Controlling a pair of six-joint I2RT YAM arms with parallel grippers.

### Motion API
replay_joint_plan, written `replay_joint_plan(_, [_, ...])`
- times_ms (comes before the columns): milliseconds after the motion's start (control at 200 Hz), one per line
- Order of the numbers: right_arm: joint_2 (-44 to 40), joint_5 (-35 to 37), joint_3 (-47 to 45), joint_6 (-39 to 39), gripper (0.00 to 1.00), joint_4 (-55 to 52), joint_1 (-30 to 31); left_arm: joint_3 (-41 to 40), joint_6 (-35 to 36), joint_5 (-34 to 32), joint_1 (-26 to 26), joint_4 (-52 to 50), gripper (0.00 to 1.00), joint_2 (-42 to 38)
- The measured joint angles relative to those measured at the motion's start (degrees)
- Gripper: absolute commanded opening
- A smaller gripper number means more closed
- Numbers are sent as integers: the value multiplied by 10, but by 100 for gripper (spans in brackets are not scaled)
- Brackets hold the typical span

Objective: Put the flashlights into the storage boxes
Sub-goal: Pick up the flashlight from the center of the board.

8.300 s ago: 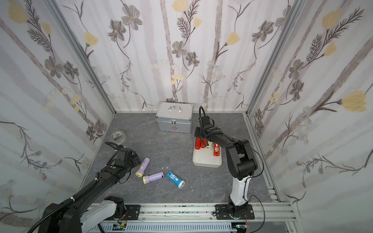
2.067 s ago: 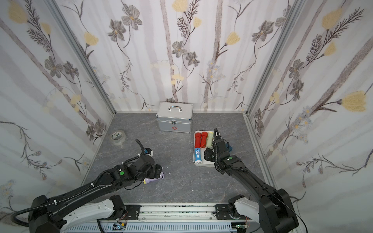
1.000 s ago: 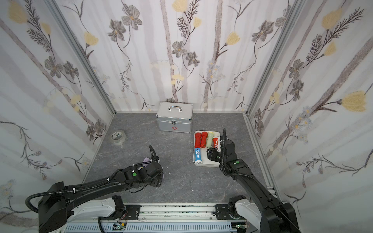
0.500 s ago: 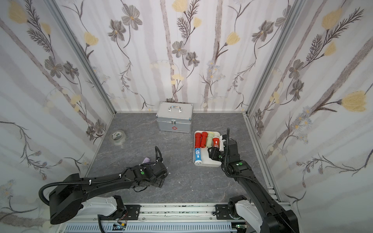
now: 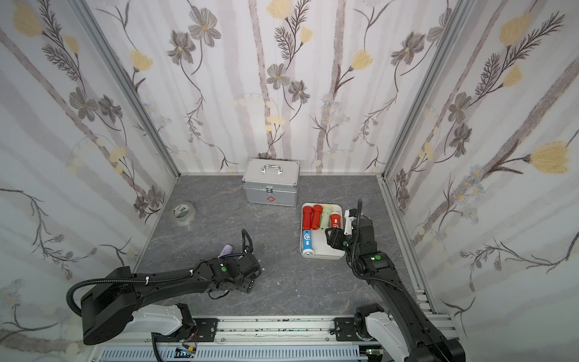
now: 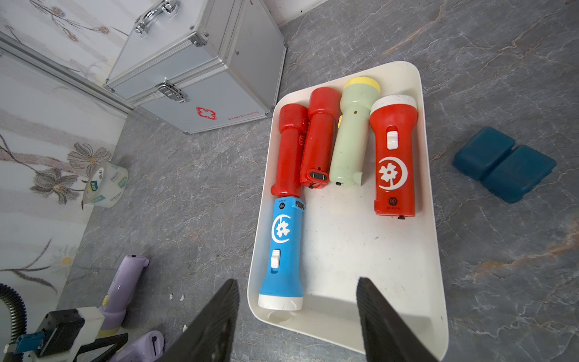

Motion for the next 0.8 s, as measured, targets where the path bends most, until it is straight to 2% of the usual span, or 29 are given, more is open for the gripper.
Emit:
replay_joint_plan(415, [-19, -2, 4, -2, 61, -3, -12, -2, -18, 0, 0, -1, 47, 0])
replay_joint_plan(595, [-21, -2, 3, -4, 61, -2, -15, 7, -56, 6, 0, 5, 35, 8])
replay_joint_plan(799, [-31, -2, -7, -5, 62, -3, -19, 65, -110, 20, 0, 13, 24, 12])
